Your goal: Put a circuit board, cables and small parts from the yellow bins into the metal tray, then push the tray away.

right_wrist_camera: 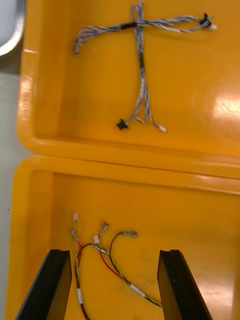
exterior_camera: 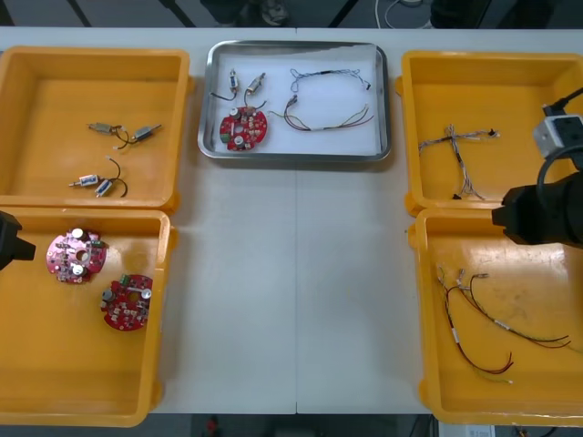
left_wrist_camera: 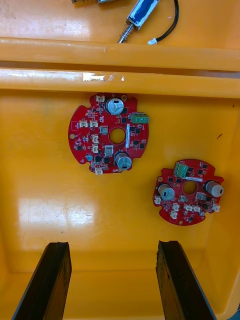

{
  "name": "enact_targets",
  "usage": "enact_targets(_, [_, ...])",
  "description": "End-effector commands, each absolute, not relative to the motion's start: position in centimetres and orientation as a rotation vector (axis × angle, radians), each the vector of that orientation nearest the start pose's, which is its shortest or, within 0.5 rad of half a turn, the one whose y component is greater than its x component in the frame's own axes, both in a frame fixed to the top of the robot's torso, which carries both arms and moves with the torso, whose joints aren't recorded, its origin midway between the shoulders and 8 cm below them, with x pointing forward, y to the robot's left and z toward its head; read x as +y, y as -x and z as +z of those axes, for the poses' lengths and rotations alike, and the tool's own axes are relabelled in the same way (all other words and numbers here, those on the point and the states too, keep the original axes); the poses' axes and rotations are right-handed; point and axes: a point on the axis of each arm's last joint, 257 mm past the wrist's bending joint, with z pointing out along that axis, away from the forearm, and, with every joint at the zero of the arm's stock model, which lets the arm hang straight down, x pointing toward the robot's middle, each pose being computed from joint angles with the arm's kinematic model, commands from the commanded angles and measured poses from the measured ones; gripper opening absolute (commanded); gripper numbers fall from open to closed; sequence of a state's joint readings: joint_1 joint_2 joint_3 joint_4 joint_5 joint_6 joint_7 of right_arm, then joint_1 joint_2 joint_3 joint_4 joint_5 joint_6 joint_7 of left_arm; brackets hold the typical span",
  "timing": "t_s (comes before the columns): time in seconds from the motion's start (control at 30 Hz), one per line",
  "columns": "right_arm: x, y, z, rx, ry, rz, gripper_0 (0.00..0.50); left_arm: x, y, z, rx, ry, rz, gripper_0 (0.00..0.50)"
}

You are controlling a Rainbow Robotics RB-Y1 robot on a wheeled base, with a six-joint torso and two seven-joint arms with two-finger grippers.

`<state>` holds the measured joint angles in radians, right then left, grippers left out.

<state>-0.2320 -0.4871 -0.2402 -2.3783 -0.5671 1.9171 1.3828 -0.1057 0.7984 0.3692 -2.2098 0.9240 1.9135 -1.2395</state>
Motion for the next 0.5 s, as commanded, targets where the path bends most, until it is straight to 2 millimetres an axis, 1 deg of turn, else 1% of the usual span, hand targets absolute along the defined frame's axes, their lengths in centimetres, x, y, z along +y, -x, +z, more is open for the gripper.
enact_targets(0.03, [-33.2,-38.3,-13.9,2.459,0.008,-0.049,0.5,39.3,-35.1,-15.4,2.684,-0.078,0.074,0.5])
enact_targets(0.13, [-34.2,-37.4,-14.7,2.487,-0.015,-0.065,0.5,39.3,-35.1,-15.4,2.684,-0.078,0.074,0.5])
enact_targets(0.27, [-34.7,-36.4,-15.5,2.513,-0.048,-0.039,0.5,39.3,-35.1,-15.4,2.684,-0.078,0.074,0.5])
enact_targets(0.37, [-34.7,-35.6,-16.2,2.536,-0.093,-0.001,0.5,39.3,-35.1,-15.4,2.684,-0.078,0.074,0.5])
enact_targets(0.43, [-34.3,-35.3,-16.6,2.55,-0.121,0.032,0.5,39.3,-35.1,-15.4,2.684,-0.078,0.074,0.5])
enact_targets(0.5, [-34.0,-35.0,-16.7,2.557,-0.157,0.063,0.5,39.3,-35.1,-15.4,2.684,-0.078,0.074,0.5])
